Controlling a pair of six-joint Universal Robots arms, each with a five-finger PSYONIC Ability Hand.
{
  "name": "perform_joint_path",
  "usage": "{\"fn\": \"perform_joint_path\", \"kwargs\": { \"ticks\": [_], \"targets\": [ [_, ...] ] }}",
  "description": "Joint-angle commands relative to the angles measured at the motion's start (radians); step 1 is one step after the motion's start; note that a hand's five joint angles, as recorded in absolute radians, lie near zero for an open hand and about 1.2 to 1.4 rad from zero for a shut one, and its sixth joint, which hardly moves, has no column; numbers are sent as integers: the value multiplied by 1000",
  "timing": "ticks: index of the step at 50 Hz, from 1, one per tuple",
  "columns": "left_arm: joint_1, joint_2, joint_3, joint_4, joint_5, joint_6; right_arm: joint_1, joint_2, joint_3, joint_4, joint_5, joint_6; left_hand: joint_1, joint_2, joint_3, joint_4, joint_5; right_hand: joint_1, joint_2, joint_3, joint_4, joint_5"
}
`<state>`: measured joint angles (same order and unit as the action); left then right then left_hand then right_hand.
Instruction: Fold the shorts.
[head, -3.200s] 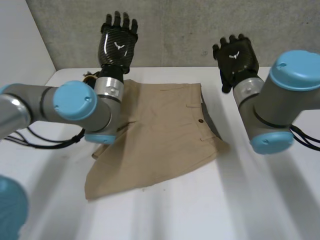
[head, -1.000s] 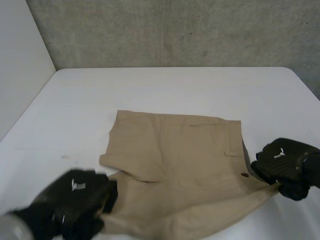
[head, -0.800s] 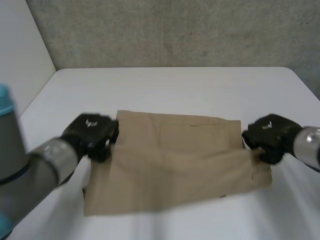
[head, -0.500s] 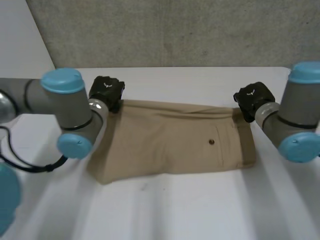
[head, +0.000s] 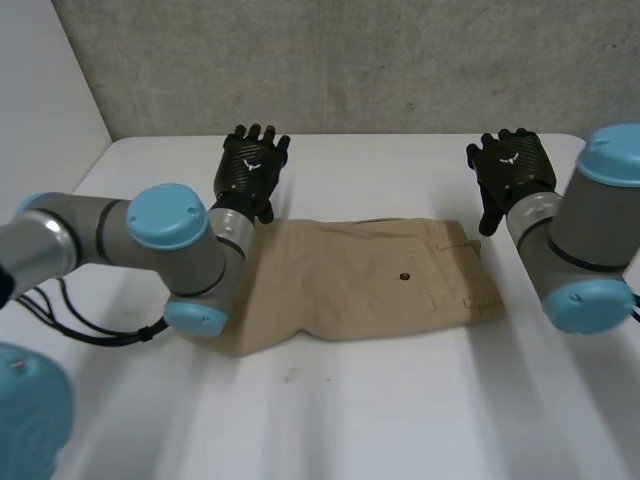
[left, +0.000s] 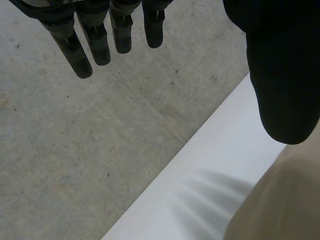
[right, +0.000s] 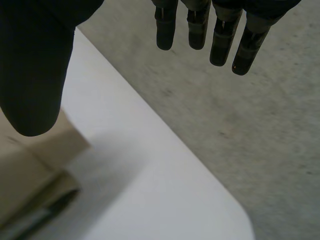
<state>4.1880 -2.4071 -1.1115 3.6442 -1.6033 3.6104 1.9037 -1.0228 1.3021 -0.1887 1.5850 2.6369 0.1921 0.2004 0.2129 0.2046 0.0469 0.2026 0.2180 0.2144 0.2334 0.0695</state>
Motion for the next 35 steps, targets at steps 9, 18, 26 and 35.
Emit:
{"fn": "perform_joint_path", "kwargs": {
  "ticks": [9, 18, 26, 35],
  "targets": [
    [7, 301, -425, -50, -6, -88, -106, -134, 305, 149, -283, 44, -18, -26, -38, -30, -47, 17, 2, 5, -13, -24],
    [4, 387, -550, -53, -3, -168, -141, -37, 333, 26, -287, 37, -18, -26, -38, -30, -47, 322, 307, 310, 291, 281],
    [9, 410, -579, -53, -3, -170, -164, 10, 332, -43, -284, 17, -18, -26, -38, -30, -47, 1194, 1178, 1182, 1163, 1152],
    [17, 442, -588, -61, -4, -168, -239, -48, 364, -3, -254, -23, -18, -26, -38, -30, -47, 1194, 1178, 1182, 1163, 1152]
  ]
}}
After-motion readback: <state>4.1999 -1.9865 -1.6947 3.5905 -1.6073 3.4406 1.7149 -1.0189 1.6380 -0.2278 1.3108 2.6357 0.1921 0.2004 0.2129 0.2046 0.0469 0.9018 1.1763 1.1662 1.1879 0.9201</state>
